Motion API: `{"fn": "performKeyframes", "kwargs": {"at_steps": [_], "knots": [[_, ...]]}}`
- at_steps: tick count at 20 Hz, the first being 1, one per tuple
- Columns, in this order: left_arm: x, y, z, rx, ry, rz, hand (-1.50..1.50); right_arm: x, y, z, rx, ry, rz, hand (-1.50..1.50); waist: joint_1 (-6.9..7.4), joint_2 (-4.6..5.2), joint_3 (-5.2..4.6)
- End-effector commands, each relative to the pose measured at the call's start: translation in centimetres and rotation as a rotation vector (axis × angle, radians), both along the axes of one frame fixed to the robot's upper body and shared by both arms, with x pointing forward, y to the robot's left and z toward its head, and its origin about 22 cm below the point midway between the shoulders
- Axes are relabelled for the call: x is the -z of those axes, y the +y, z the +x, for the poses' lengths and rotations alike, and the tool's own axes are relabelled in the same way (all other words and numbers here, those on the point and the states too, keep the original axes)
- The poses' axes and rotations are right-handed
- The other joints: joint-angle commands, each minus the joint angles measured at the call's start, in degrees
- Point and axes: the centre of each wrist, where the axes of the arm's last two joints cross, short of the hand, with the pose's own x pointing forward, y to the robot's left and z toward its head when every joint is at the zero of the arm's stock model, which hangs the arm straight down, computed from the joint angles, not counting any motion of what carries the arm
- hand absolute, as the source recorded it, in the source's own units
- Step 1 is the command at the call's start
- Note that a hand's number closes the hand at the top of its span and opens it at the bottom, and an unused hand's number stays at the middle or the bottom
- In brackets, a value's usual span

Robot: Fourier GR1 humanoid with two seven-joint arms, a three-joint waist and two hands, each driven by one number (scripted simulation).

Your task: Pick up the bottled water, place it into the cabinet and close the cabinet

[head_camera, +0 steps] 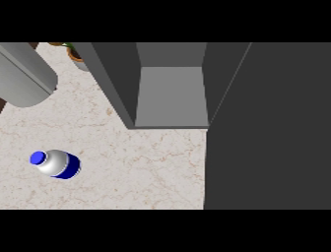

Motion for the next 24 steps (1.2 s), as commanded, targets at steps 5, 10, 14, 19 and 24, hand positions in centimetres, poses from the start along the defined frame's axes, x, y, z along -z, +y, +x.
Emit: {"fn": "performKeyframes", "kwargs": {"at_steps": [5, 10, 14, 19, 24], "knots": [[4.0, 2.3, 1.6, -0.086, 0.033, 0.021, -1.50, -1.7, -0.6, -2.4, 0.004, -0.042, -0.017, -1.50, -0.49, 0.10, -0.04], [5.7, 2.4, 2.8, -0.142, 0.060, 0.053, -1.50, -2.8, -0.1, -4.3, -0.005, -0.054, -0.017, -1.50, -1.00, -0.02, -0.06], [9.9, 0.5, 4.7, -0.110, 0.086, 0.050, -1.50, -1.8, 0.1, -3.7, 0.014, -0.053, -0.029, -1.50, -0.73, 0.14, -0.07], [12.3, 1.2, 5.2, -0.138, 0.091, 0.063, -1.50, -3.1, -0.9, -5.5, 0.003, -0.050, -0.021, -1.50, -0.89, 0.07, -0.05], [16.2, 1.6, 5.8, -0.188, 0.100, 0.030, -1.50, -2.1, -0.1, -5.9, 0.005, -0.042, -0.023, -1.50, -1.39, 0.09, -0.12]]}}
